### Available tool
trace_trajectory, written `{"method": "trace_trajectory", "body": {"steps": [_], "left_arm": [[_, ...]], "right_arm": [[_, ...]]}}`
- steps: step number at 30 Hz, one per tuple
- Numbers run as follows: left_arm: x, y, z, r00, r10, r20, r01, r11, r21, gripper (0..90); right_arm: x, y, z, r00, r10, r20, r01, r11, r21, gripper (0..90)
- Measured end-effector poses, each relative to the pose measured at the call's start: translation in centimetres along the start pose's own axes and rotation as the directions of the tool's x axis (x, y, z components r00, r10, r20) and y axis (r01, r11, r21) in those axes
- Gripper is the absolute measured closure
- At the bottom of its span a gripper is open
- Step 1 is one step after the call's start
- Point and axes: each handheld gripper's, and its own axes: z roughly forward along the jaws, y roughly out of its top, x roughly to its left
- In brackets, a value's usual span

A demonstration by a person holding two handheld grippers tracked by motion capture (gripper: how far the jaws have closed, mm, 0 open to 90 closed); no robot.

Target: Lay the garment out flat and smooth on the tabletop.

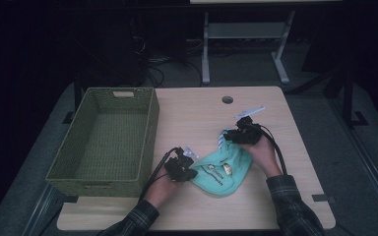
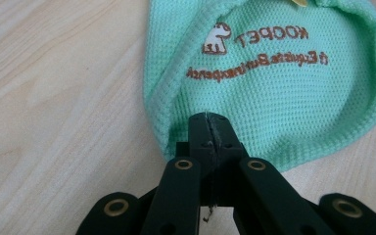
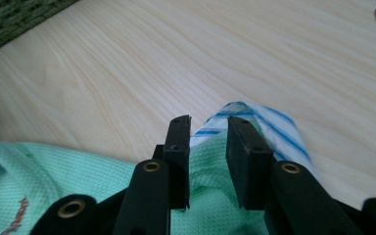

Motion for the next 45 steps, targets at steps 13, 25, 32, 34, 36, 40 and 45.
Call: {"method": "trace_trajectory", "body": {"steps": [13, 25, 32, 34, 36, 40, 45], "left_arm": [[0.0, 0.0, 0.0, 1.0000, 0.000, 0.003, 0.000, 1.0000, 0.001, 89.1], [0.0, 0.0, 0.0, 1.0000, -0.004, 0.002, 0.004, 1.0000, -0.001, 89.2], [0.0, 0.0, 0.0, 1.0000, 0.001, -0.001, -0.001, 1.0000, 0.003, 89.2], [0.0, 0.0, 0.0, 1.0000, -0.002, 0.000, 0.002, 1.0000, 0.002, 89.2], [0.0, 0.0, 0.0, 1.0000, -0.002, 0.001, 0.002, 1.0000, 0.003, 89.2], [0.0, 0.0, 0.0, 1.0000, -0.001, 0.000, 0.001, 1.0000, -0.001, 89.2], [0.0, 0.0, 0.0, 1.0000, -0.001, 0.001, 0.001, 1.0000, 0.001, 89.2]], "right_arm": [[0.1, -0.8, 3.1, 0.9997, 0.004, 0.023, -0.006, 0.997, 0.079, 72.4], [-0.1, -1.1, 2.5, 0.9995, -0.005, 0.032, 0.004, 1.000, 0.031, 88.9], [-0.4, 0.1, 1.4, 0.9979, 0.008, 0.064, -0.007, 1.000, -0.014, 89.1], [-0.7, 0.4, 1.4, 0.9978, 0.012, 0.065, -0.011, 1.000, -0.024, 89.2], [-0.8, 0.8, 1.6, 0.9974, 0.025, 0.067, -0.023, 0.999, -0.033, 89.2], [-0.9, 1.3, 2.8, 0.9971, 0.023, 0.072, -0.020, 0.999, -0.039, 89.3], [-0.9, 1.2, 4.4, 0.9972, 0.024, 0.071, -0.025, 1.000, 0.003, 86.1]]}}
